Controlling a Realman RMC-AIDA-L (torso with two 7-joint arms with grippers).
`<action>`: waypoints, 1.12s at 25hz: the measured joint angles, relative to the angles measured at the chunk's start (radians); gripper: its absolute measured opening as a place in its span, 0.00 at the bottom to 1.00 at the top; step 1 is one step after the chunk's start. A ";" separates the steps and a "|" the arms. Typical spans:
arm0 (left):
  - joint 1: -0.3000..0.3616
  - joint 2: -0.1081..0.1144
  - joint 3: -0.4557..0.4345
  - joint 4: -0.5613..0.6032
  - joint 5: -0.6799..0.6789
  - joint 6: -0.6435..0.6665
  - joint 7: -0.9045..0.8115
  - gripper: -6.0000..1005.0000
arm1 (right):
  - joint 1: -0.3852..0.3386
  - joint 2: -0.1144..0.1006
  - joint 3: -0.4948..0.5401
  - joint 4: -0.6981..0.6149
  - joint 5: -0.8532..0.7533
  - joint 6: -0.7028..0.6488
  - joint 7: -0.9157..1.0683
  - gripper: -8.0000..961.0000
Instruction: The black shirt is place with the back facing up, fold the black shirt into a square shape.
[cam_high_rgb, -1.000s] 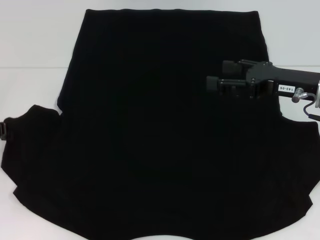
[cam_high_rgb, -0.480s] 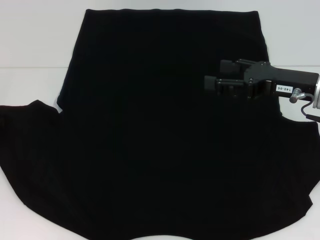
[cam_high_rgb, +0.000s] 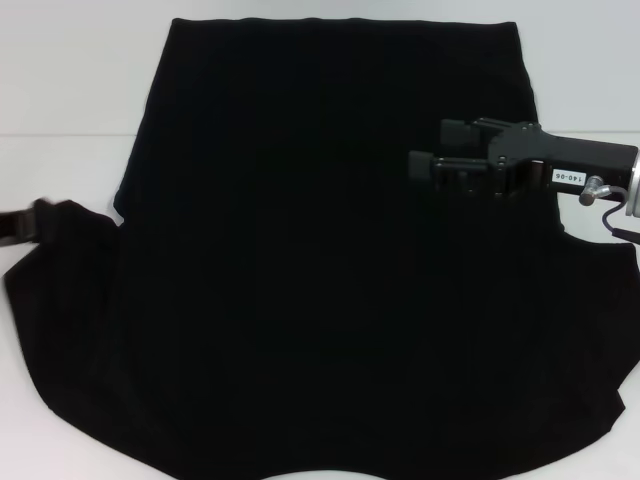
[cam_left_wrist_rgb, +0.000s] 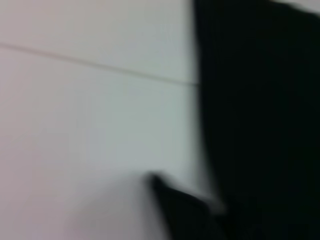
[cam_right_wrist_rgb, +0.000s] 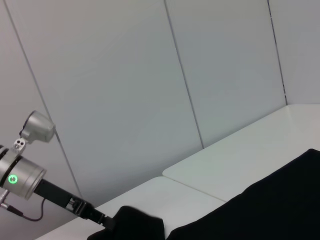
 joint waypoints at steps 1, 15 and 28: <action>0.000 -0.003 0.001 0.011 -0.036 0.034 0.018 0.01 | 0.000 0.000 0.000 0.000 0.000 0.000 0.000 0.96; -0.049 -0.082 0.156 -0.056 -0.251 0.130 0.097 0.01 | -0.028 -0.017 0.009 -0.001 0.048 -0.005 0.005 0.96; 0.002 -0.084 0.151 -0.130 -0.673 0.384 0.503 0.49 | -0.045 -0.154 0.109 0.001 0.023 0.043 0.351 0.95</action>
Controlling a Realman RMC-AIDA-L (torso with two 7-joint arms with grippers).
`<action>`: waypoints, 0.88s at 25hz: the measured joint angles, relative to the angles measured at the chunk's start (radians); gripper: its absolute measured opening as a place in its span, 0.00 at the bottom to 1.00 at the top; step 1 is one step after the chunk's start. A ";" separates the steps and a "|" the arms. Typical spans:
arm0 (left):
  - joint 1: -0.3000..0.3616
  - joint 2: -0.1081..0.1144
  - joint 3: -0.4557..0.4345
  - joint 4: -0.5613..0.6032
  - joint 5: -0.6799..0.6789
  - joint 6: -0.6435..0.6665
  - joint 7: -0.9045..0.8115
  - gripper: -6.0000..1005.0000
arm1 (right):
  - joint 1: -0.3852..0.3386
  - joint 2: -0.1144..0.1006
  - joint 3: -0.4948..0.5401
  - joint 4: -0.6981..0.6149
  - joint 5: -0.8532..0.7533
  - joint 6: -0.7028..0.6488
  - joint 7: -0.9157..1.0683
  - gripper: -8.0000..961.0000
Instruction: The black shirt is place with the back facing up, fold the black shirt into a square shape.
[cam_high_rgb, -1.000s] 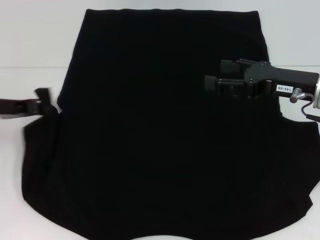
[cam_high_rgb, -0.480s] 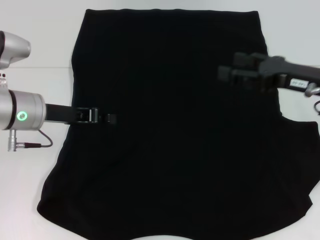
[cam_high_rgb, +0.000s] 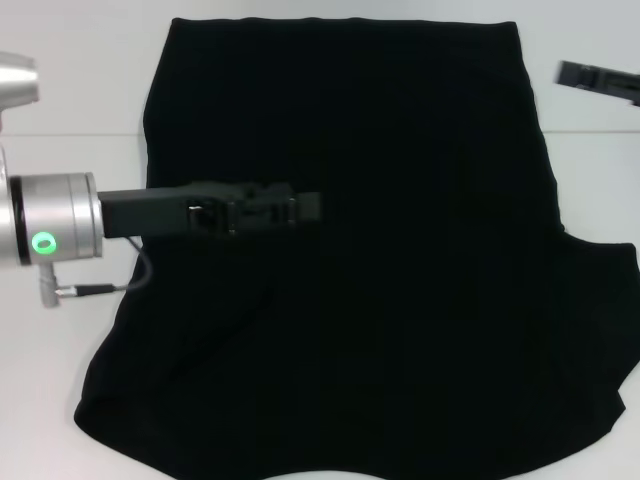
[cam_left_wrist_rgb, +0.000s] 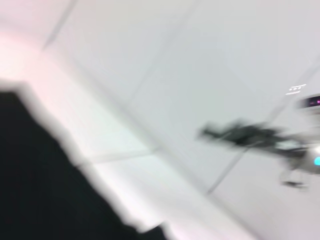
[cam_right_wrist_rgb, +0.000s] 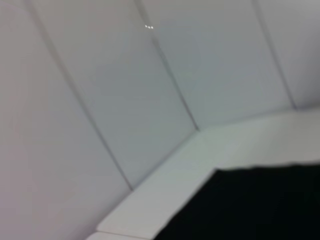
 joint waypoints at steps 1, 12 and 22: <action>0.003 -0.002 0.003 -0.017 -0.024 0.011 0.050 0.53 | -0.001 -0.019 -0.002 0.001 -0.029 0.004 0.066 0.95; 0.005 -0.047 0.043 -0.165 -0.072 -0.005 0.594 0.87 | -0.044 -0.126 0.010 -0.084 -0.370 -0.193 0.540 0.95; 0.020 -0.053 0.189 -0.196 -0.045 -0.153 0.770 0.95 | -0.078 -0.137 0.053 -0.089 -0.597 -0.313 0.666 0.95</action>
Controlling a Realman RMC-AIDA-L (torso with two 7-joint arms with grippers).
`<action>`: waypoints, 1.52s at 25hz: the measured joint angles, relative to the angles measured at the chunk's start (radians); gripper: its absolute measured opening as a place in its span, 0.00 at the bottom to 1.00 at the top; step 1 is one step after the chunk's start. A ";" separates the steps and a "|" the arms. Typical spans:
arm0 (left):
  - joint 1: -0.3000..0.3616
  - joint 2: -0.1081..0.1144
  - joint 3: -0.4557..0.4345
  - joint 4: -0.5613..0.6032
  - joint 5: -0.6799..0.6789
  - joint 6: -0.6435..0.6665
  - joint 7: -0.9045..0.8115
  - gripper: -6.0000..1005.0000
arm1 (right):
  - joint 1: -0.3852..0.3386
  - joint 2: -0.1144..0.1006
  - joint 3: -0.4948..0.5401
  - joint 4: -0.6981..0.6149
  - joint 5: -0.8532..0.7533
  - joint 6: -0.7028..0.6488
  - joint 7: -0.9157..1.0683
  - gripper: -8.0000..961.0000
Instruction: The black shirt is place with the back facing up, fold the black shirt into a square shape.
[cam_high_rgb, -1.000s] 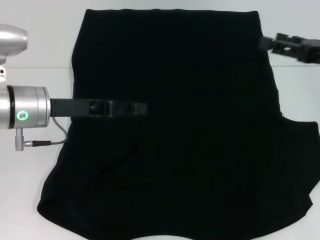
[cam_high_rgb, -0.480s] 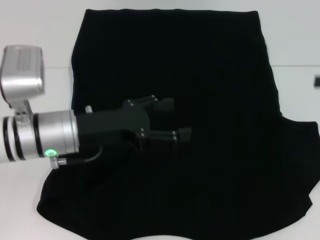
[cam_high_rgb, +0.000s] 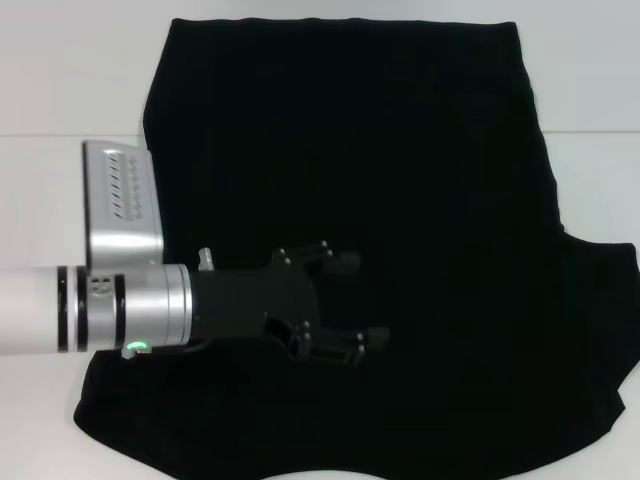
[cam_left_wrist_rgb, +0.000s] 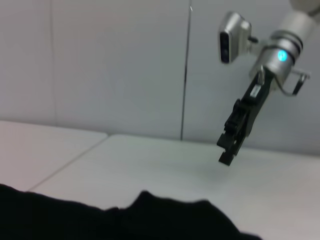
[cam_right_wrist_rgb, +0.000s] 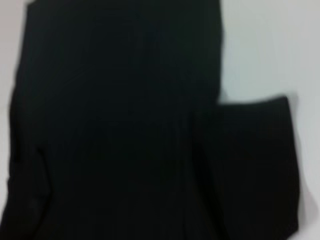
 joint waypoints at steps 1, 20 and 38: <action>0.000 0.001 0.013 -0.004 0.000 -0.012 0.009 0.94 | 0.003 0.001 0.000 0.006 -0.014 0.000 0.002 0.95; 0.001 0.001 0.036 -0.005 -0.006 -0.033 0.017 0.94 | 0.067 0.011 -0.151 0.172 -0.057 0.184 0.023 0.95; -0.003 0.003 0.030 -0.001 -0.008 -0.035 0.002 0.95 | 0.088 0.041 -0.160 0.197 -0.080 0.297 0.030 0.81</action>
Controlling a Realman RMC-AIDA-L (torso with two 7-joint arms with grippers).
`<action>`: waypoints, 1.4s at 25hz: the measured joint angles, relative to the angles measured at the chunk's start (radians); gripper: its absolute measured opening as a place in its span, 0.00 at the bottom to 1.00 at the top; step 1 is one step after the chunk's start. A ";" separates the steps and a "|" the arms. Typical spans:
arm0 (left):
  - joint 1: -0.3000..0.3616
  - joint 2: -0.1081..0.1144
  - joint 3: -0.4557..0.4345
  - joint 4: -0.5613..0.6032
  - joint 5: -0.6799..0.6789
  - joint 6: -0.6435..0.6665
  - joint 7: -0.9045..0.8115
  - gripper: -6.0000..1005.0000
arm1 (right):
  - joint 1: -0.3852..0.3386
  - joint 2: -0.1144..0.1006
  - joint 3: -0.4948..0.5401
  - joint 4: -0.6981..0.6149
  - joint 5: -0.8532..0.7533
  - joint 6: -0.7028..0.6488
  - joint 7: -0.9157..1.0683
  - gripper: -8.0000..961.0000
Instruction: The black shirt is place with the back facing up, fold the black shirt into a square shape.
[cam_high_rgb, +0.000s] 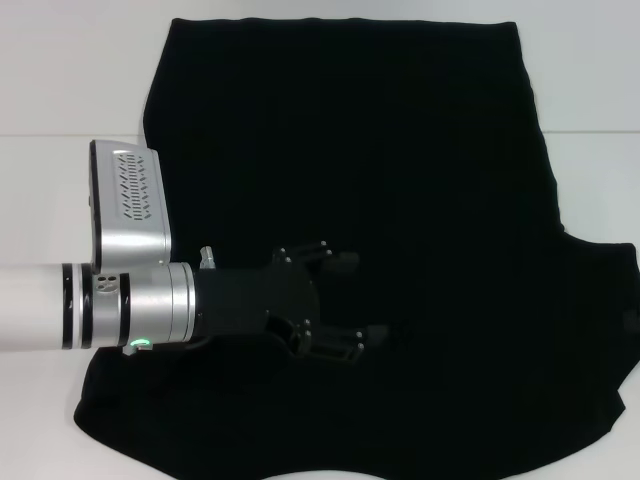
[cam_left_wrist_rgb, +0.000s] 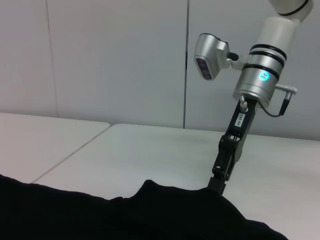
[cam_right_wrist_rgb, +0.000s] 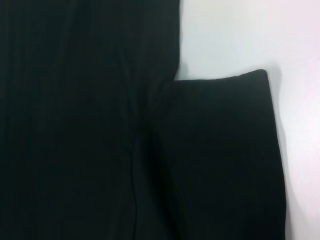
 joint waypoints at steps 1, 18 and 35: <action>0.000 0.000 0.000 0.000 0.000 0.000 0.000 0.95 | 0.003 0.003 0.000 0.000 -0.008 0.003 0.000 0.77; 0.001 0.003 -0.008 0.005 -0.002 -0.006 -0.016 0.95 | 0.012 0.004 0.049 -0.013 -0.068 -0.020 0.005 0.37; -0.005 0.003 -0.014 0.005 -0.003 0.000 -0.026 0.95 | 0.006 0.006 0.048 -0.006 -0.074 -0.015 0.013 0.64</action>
